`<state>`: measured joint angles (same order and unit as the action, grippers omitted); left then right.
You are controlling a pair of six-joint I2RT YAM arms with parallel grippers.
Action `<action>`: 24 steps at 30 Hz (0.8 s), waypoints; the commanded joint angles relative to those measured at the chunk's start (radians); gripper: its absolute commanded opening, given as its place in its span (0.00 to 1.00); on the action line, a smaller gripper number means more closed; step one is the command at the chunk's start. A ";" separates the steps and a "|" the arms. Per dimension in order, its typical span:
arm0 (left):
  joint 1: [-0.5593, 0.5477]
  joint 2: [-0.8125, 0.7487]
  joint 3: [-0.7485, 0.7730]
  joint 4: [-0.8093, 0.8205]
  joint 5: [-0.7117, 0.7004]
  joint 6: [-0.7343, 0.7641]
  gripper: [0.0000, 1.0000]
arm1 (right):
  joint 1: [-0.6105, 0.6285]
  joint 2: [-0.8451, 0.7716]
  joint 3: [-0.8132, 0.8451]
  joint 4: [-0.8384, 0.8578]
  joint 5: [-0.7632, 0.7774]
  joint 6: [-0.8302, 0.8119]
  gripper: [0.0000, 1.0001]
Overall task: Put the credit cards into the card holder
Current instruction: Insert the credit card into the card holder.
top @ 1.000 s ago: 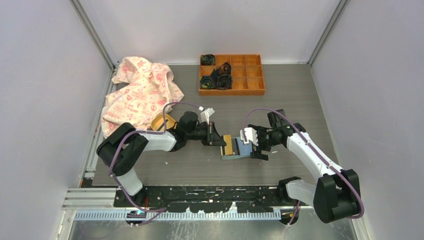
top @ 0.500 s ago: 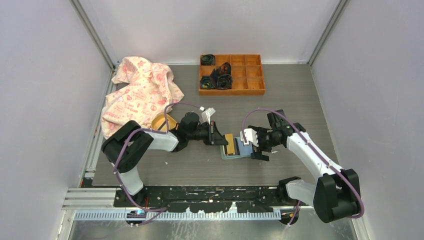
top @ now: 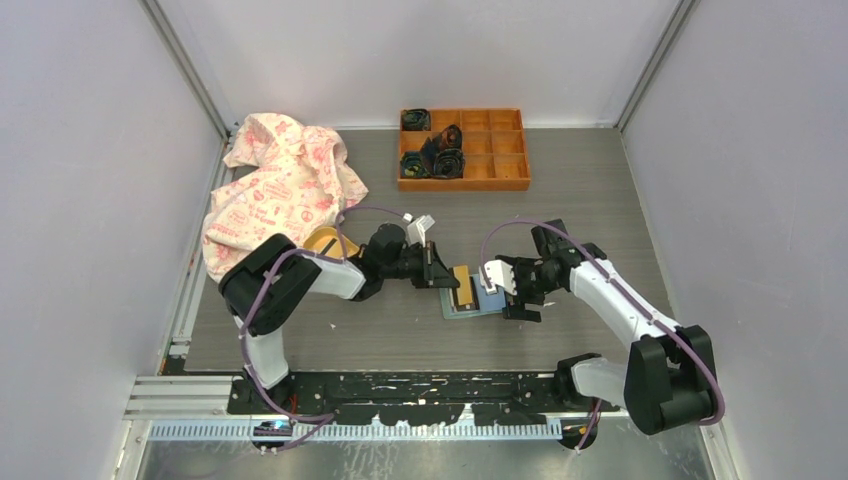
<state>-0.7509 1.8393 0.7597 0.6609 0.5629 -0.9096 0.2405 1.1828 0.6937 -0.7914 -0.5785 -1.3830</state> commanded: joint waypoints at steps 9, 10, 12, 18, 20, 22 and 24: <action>-0.010 0.073 0.077 0.042 -0.069 -0.057 0.00 | 0.056 0.086 0.025 0.062 0.111 0.020 0.85; -0.015 0.078 0.081 0.043 -0.074 -0.062 0.00 | 0.059 0.092 0.024 0.065 0.118 0.024 0.85; -0.025 0.092 0.092 0.047 -0.076 -0.074 0.00 | 0.067 0.104 0.026 0.071 0.133 0.034 0.84; -0.039 0.125 0.111 0.053 -0.092 -0.107 0.00 | 0.076 0.135 0.030 0.074 0.155 0.046 0.82; -0.040 0.125 0.109 0.043 -0.098 -0.109 0.00 | 0.080 0.139 0.033 0.073 0.160 0.050 0.81; -0.041 0.121 0.106 0.022 -0.103 -0.112 0.00 | 0.083 0.145 0.036 0.073 0.163 0.053 0.81; -0.041 0.115 0.101 0.007 -0.109 -0.114 0.00 | 0.085 0.146 0.036 0.073 0.166 0.054 0.81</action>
<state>-0.7902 1.9621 0.8471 0.6613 0.4805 -1.0161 0.3157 1.3273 0.6937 -0.7307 -0.4232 -1.3403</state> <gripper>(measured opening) 0.009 0.811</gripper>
